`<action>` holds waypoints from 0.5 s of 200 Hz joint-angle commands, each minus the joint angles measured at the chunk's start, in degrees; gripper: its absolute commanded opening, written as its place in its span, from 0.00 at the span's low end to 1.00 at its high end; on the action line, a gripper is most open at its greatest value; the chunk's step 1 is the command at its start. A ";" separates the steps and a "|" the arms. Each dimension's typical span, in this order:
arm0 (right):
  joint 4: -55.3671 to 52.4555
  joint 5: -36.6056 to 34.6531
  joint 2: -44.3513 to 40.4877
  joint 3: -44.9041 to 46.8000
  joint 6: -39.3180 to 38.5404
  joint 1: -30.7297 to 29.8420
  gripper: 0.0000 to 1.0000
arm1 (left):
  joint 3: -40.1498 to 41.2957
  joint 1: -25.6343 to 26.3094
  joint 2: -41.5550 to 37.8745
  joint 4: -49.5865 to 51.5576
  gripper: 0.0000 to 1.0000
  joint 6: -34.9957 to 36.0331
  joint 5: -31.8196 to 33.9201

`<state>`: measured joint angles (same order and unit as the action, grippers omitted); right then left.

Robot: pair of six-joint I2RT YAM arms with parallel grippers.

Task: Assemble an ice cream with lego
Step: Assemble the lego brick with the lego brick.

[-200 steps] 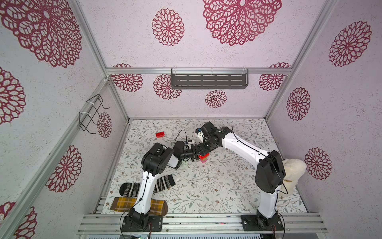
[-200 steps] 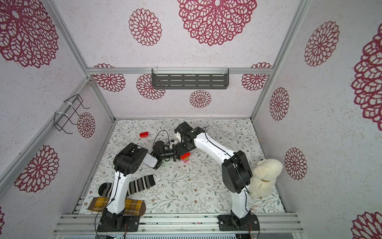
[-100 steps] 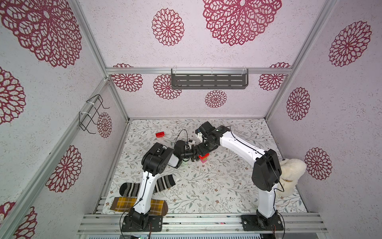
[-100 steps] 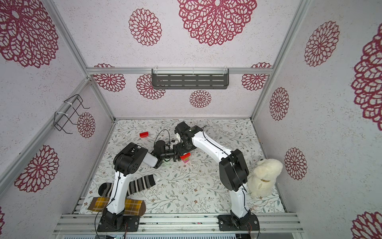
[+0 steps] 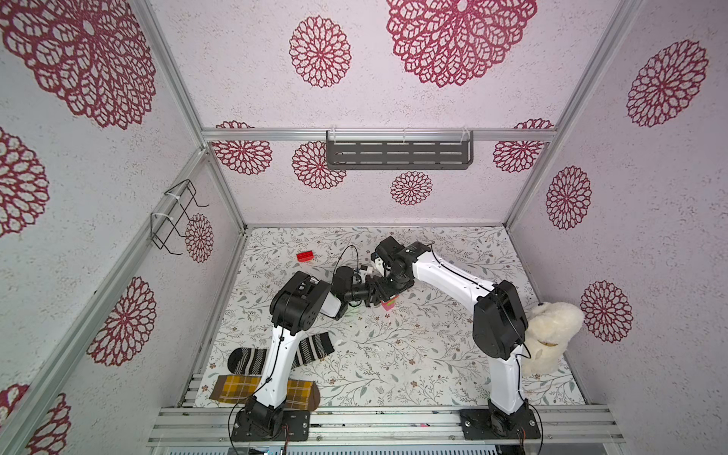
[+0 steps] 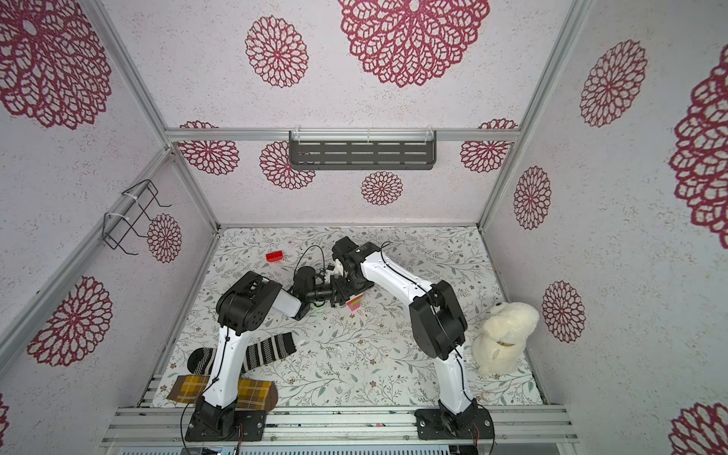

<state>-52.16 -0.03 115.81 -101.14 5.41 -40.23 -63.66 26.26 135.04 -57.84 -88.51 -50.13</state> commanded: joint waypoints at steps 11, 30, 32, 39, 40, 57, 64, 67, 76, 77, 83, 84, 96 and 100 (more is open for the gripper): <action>-0.77 -1.02 -0.06 -2.00 -0.93 0.23 0.46 | -0.50 0.27 1.10 -0.42 0.48 0.71 -0.58; -0.49 -0.69 0.29 -2.04 -1.10 0.50 0.46 | -0.55 0.26 1.10 -0.53 0.48 0.71 -0.67; -0.49 -0.68 0.29 -2.04 -1.10 0.57 0.46 | -0.51 0.28 1.10 -0.54 0.48 0.71 -0.67; -0.39 -0.67 0.46 -2.12 -1.19 0.59 0.46 | -0.50 0.28 1.10 -0.60 0.48 0.71 -0.67; -0.39 -0.67 0.51 -2.12 -1.19 0.59 0.46 | -0.50 0.28 1.10 -0.56 0.48 0.71 -0.67; -0.31 -0.43 0.89 -2.35 -1.51 0.76 0.48 | -0.59 0.30 1.19 -0.66 0.48 0.79 -0.85; -0.17 -0.08 0.99 -2.40 -1.70 0.89 0.48 | -0.59 0.32 1.26 -0.64 0.48 0.74 -0.93; -0.14 0.02 1.07 -2.43 -1.78 0.86 0.48 | -0.67 0.31 1.27 -0.70 0.48 0.71 -0.98; 0.08 0.20 1.22 -2.30 -2.13 0.94 0.49 | -0.76 0.37 1.35 -0.72 0.49 0.73 -1.11; 0.11 0.21 1.24 -2.26 -2.19 0.98 0.49 | -0.76 0.32 1.36 -0.70 0.49 0.72 -1.11; 0.25 0.36 1.33 -2.22 -2.31 1.15 0.50 | -0.85 0.36 1.42 -0.74 0.49 0.79 -1.20; 0.28 0.37 1.34 -2.22 -2.37 1.18 0.50 | -0.85 0.36 1.43 -0.72 0.49 0.75 -1.20; 0.52 0.88 1.44 -2.13 -2.68 1.54 0.51 | -1.01 0.25 1.54 -0.76 0.49 0.79 -1.46; 0.55 1.05 1.51 -2.13 -2.81 1.64 0.52 | -1.07 0.29 1.58 -0.73 0.49 0.79 -1.54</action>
<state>-51.62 0.23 116.71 -101.69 4.08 -39.55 -63.70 26.26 135.15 -57.87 -88.51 -50.54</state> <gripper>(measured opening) 0.662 0.490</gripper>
